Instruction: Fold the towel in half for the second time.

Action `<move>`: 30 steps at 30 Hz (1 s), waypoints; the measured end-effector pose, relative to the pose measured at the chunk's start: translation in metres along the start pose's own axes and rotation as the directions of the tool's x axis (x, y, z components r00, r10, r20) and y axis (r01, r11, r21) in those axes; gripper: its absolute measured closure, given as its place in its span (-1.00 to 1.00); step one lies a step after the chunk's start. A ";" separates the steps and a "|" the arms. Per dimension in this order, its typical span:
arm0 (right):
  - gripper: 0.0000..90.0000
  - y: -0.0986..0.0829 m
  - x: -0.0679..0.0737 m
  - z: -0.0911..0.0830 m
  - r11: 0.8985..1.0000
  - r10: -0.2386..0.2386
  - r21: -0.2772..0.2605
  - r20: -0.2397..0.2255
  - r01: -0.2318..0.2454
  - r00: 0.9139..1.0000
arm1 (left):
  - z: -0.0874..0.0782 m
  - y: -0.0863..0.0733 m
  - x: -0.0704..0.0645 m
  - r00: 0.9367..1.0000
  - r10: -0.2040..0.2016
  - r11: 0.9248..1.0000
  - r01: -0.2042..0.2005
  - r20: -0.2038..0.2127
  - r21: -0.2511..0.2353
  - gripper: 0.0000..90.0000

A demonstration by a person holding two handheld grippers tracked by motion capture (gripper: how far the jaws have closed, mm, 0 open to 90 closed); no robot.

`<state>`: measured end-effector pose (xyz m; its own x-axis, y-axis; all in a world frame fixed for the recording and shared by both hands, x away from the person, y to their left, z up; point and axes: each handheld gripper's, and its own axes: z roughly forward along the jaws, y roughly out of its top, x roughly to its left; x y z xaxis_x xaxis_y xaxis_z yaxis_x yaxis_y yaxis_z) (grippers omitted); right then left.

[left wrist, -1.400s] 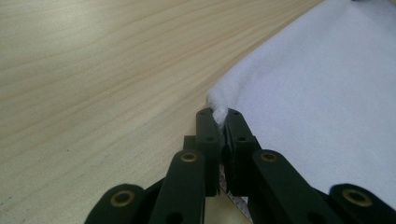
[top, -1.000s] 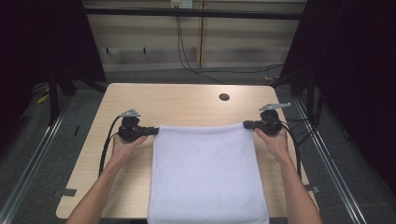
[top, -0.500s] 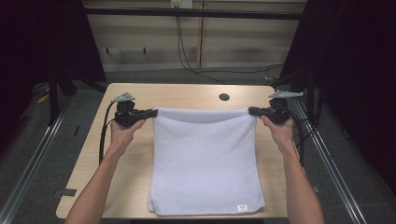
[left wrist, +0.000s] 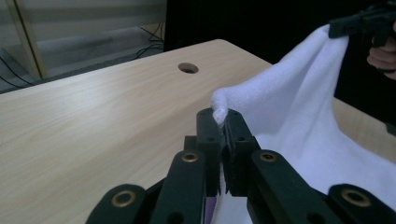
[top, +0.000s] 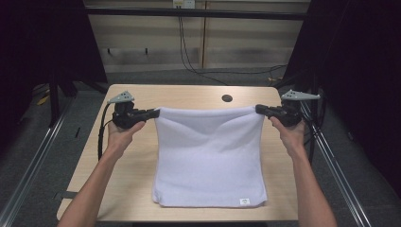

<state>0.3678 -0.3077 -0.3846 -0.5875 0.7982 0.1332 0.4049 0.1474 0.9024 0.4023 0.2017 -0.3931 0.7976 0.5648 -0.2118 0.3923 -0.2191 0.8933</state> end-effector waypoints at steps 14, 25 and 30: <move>0.95 -0.046 0.044 -0.050 0.996 -0.060 0.062 -0.103 0.067 0.993 | -0.031 -0.055 -0.036 0.996 -0.012 0.999 0.007 0.090 0.051 0.93; 0.94 -0.095 0.070 -0.071 0.989 -0.025 0.140 -0.174 0.050 0.985 | -0.043 -0.092 -0.061 0.992 -0.022 0.990 0.004 0.127 0.143 0.93; 0.93 -0.116 0.082 -0.079 0.979 -0.026 0.195 -0.179 0.062 0.983 | -0.049 -0.108 -0.076 0.989 -0.019 0.982 -0.009 0.148 0.187 0.92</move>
<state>0.2174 -0.3056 -0.4459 -0.7141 0.6763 0.1808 0.4968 0.3077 0.8115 0.2774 0.2212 -0.4542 0.8488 0.4452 -0.2850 0.4640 -0.3690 0.8054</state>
